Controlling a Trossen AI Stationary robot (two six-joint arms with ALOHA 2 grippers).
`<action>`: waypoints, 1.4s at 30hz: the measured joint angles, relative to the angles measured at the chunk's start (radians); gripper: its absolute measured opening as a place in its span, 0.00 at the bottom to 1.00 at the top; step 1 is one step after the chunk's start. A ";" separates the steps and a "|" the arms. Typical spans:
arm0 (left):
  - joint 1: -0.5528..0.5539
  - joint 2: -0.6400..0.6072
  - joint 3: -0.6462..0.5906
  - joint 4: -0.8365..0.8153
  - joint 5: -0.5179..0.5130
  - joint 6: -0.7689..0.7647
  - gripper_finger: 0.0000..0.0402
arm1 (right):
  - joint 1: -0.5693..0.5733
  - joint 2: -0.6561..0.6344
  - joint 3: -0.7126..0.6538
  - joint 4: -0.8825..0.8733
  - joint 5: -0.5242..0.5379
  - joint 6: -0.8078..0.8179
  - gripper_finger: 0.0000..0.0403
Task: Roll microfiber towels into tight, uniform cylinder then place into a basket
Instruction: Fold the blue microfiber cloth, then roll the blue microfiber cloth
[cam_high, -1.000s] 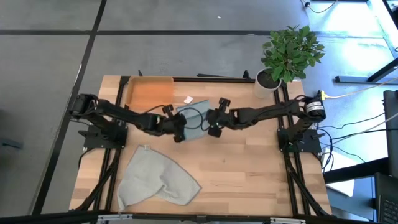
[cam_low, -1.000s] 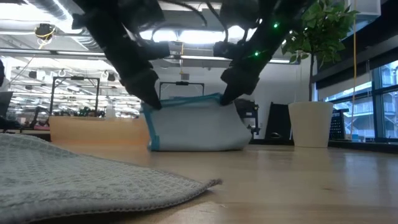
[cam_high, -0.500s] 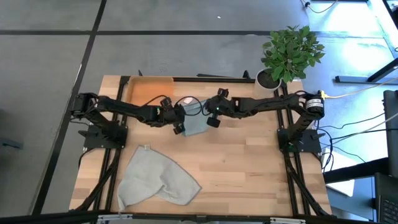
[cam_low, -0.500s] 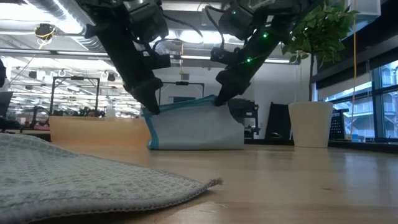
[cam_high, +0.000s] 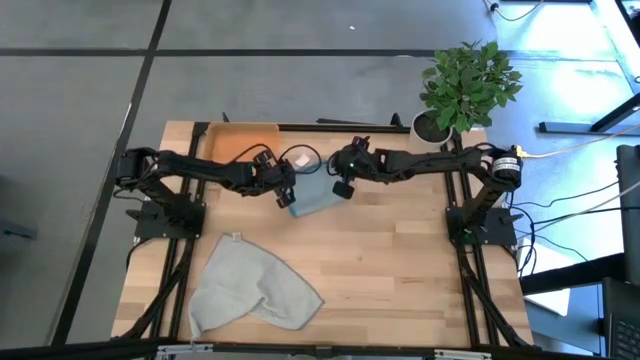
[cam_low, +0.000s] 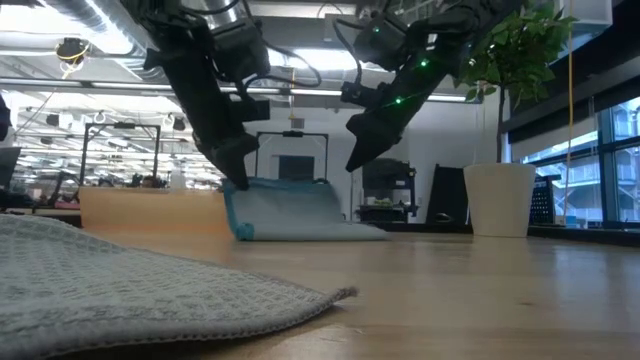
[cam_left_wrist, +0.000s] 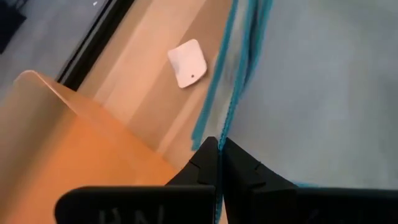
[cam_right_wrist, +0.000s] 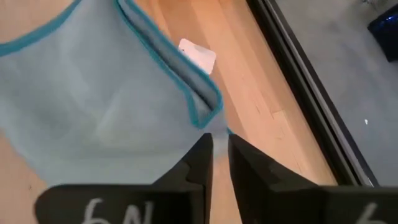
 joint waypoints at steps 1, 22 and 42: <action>0.006 0.000 0.000 0.001 0.000 0.011 0.00 | -0.003 0.000 0.000 0.001 0.000 0.000 0.14; 0.067 0.000 0.001 0.085 0.019 0.117 0.18 | -0.011 0.000 0.000 0.013 -0.011 -0.005 0.38; 0.001 0.000 -0.156 0.194 0.288 0.149 0.21 | 0.021 0.187 0.000 -0.001 -0.248 0.107 0.41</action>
